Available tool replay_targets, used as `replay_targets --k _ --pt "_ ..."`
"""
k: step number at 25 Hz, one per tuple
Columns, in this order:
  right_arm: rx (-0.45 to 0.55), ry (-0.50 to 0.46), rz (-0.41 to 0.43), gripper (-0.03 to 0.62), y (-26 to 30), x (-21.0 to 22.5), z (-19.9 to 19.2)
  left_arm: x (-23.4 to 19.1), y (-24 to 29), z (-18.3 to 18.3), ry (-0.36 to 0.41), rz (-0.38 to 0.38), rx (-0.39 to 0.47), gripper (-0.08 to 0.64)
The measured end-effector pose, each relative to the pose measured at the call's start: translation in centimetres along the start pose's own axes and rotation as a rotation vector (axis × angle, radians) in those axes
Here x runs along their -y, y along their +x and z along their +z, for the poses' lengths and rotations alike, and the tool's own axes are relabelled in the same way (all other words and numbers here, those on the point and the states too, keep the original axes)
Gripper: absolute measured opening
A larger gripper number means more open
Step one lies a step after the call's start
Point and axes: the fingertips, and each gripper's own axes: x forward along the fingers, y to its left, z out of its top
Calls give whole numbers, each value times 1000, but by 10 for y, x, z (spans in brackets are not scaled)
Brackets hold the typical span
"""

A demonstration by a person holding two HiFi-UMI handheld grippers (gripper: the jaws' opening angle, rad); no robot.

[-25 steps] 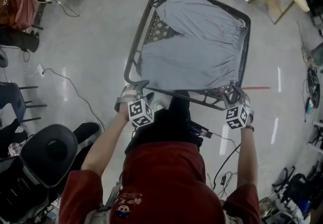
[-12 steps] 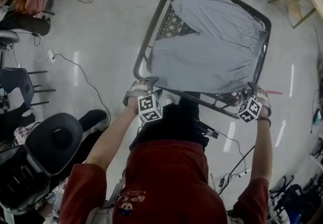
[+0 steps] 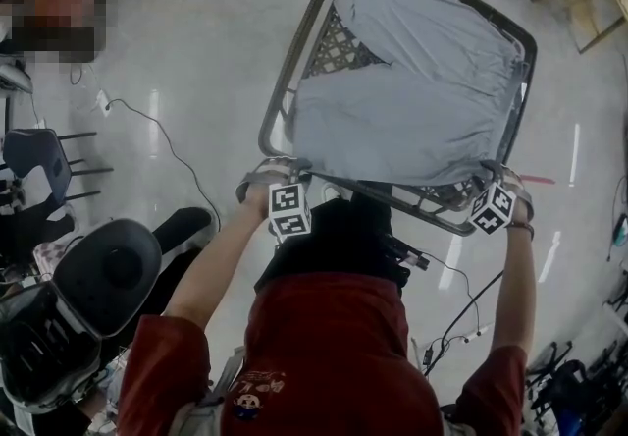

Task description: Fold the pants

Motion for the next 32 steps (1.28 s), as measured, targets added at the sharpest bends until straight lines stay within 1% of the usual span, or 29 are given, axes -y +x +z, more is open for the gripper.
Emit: replay_targets --k 1,4,8,9,10,13,21,29,32 --pt "5 8 4 150 0 -3 0 0 0 -1 -2 2 -3 92" --pt "13 25 3 69 1 -11 -2 -1 0 0 -5 11 -4 86" --pt "0 28 -24 27 -1 -20 -4 -1 -6 -1 -7 26 -6 70" --pt "-1 30 -33 20 -3 -21 -4 -2 -8 -1 -10 40 -1 39" --pt "0 34 -42 17 -4 -23 -5 -3 -10 -2 -16 58 3 12" --pt "-1 53 -61 15 -8 -32 -8 -3 -12 -5 -35 89 8 12" --pt "6 95 -75 14 -23 -70 -3 11 -22 -16 -43 101 30 12" --pt "11 116 -47 14 -44 -125 -6 43 -39 -31 -44 98 34 12" --pt "18 132 -48 14 -47 -141 -8 46 -43 -33 -51 107 39 12"
